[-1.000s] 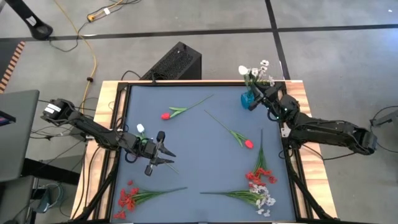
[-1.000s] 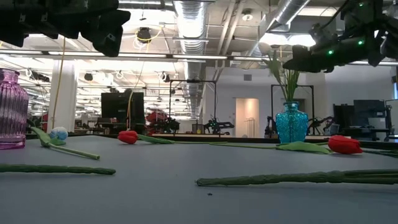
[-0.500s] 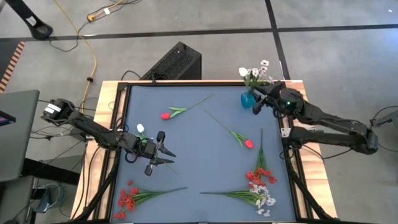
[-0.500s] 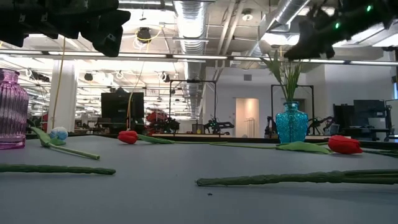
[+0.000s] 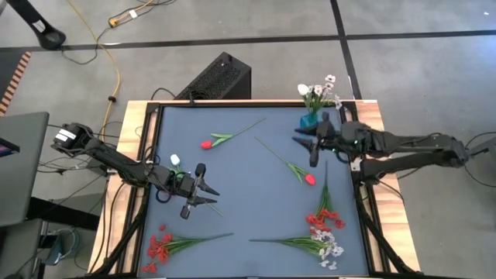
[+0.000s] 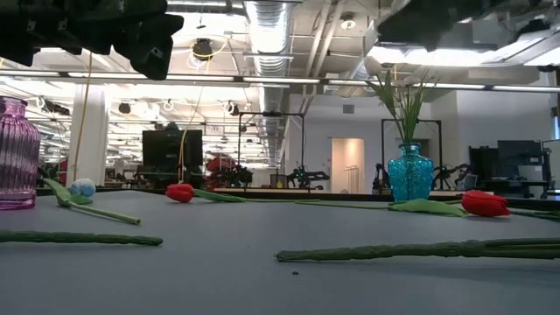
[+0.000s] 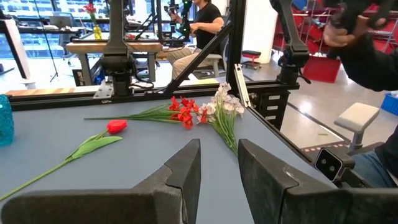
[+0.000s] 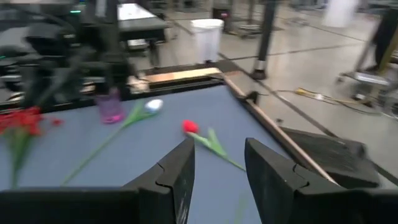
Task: Sort flowers into vase by color
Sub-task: Put the white flowers into the blue vase
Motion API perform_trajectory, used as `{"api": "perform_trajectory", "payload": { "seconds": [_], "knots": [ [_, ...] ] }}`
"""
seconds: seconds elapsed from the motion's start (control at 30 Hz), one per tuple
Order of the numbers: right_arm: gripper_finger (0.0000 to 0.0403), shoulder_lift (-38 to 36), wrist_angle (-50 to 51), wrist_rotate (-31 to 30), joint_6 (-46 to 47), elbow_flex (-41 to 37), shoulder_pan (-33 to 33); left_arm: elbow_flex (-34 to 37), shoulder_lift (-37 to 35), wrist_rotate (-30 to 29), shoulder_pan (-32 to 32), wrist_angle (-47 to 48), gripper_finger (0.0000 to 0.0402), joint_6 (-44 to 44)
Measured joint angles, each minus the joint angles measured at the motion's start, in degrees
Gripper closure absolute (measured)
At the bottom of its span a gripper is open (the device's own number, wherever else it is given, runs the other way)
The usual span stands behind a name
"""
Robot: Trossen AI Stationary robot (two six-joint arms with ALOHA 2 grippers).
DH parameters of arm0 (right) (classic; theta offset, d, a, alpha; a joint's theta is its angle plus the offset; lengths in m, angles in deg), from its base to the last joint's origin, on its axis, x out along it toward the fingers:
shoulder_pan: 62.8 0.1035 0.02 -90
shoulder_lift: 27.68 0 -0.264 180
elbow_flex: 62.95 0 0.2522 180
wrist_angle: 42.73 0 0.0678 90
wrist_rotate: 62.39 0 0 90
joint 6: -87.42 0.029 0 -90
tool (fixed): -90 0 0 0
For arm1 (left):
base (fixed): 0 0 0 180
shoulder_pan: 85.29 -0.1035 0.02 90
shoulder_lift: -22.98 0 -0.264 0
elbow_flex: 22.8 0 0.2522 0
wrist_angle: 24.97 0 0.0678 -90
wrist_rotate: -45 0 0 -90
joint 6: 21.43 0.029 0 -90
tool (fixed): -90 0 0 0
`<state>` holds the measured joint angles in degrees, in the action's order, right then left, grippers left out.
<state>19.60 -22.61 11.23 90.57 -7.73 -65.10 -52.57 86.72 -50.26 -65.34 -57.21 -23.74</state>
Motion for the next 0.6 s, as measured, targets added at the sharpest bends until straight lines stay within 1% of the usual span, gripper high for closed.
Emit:
{"api": "perform_trajectory", "payload": {
  "seconds": [0.17, 0.5, 0.6],
  "knots": [
    [0.0237, 5.55, -1.69, -0.02, -0.13, 2.00, 5.31, 0.00, 0.00, -0.02, 0.01, 0.00, 0.0306, -0.36],
    [0.0237, 16.25, -1.40, -0.02, -0.11, 5.84, 14.22, 0.00, 0.00, -0.09, 0.01, 0.04, 0.0306, -0.37],
    [0.0237, 18.93, 2.12, 0.66, -0.10, 8.69, 16.25, 0.00, 0.00, -0.13, 0.01, 0.04, 0.0306, -0.40]
  ]
}}
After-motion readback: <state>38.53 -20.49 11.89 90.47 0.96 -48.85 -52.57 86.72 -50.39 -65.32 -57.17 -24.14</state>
